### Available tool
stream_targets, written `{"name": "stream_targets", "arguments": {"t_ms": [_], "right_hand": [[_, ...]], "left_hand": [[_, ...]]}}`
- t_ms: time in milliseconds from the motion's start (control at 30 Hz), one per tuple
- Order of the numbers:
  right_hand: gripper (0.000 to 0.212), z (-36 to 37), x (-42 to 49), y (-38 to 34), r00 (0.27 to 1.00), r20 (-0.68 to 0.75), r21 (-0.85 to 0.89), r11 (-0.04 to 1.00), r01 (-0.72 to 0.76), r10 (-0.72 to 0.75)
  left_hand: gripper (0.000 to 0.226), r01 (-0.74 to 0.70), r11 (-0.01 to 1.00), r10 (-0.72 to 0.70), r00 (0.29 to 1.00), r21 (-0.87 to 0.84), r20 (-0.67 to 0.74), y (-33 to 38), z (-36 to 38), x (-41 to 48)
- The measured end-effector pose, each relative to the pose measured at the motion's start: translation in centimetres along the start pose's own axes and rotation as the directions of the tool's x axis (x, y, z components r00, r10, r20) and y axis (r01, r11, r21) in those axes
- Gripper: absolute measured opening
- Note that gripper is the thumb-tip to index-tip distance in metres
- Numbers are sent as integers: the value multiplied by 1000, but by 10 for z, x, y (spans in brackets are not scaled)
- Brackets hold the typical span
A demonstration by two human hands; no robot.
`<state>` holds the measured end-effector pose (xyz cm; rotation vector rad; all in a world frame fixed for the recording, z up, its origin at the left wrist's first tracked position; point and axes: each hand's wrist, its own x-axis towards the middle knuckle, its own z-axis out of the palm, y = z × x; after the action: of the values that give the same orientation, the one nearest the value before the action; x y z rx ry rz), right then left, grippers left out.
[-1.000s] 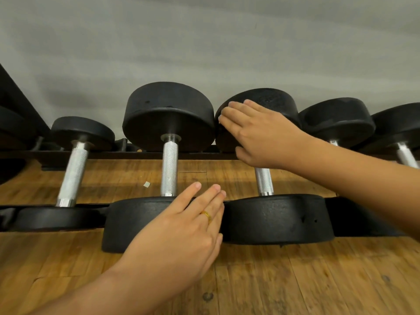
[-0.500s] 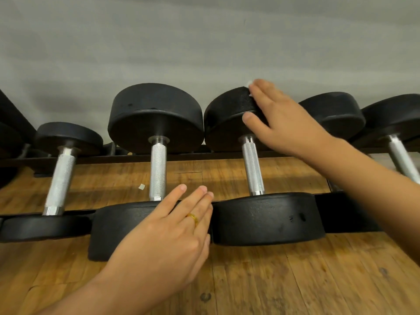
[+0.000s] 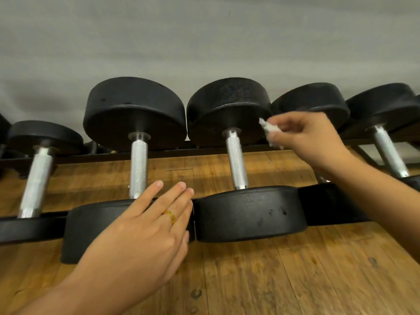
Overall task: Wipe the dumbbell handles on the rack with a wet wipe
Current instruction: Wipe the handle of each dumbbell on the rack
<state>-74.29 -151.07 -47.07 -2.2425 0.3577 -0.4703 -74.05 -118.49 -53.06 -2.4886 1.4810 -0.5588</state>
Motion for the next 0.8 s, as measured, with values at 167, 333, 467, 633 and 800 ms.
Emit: {"name": "stream_targets", "arguments": {"t_ms": [167, 333, 467, 633, 800], "right_hand": [[33, 31, 20, 23, 842, 359, 474, 698, -536, 402], [25, 51, 35, 18, 822, 405, 624, 536, -569, 401], [25, 59, 33, 17, 802, 440, 672, 444, -592, 405], [24, 57, 28, 21, 802, 458, 635, 490, -597, 383], [25, 64, 39, 20, 822, 384, 596, 567, -569, 421]], "left_hand": [[56, 9, 1000, -9, 1000, -2, 4, 1, 2, 1], [56, 4, 1000, -4, 1000, 4, 4, 1, 2, 1], [56, 13, 1000, -13, 1000, 3, 0, 2, 1, 2], [56, 16, 1000, -16, 1000, 0, -2, 3, 1, 2], [56, 12, 1000, -12, 1000, 2, -6, 2, 2, 1]]}}
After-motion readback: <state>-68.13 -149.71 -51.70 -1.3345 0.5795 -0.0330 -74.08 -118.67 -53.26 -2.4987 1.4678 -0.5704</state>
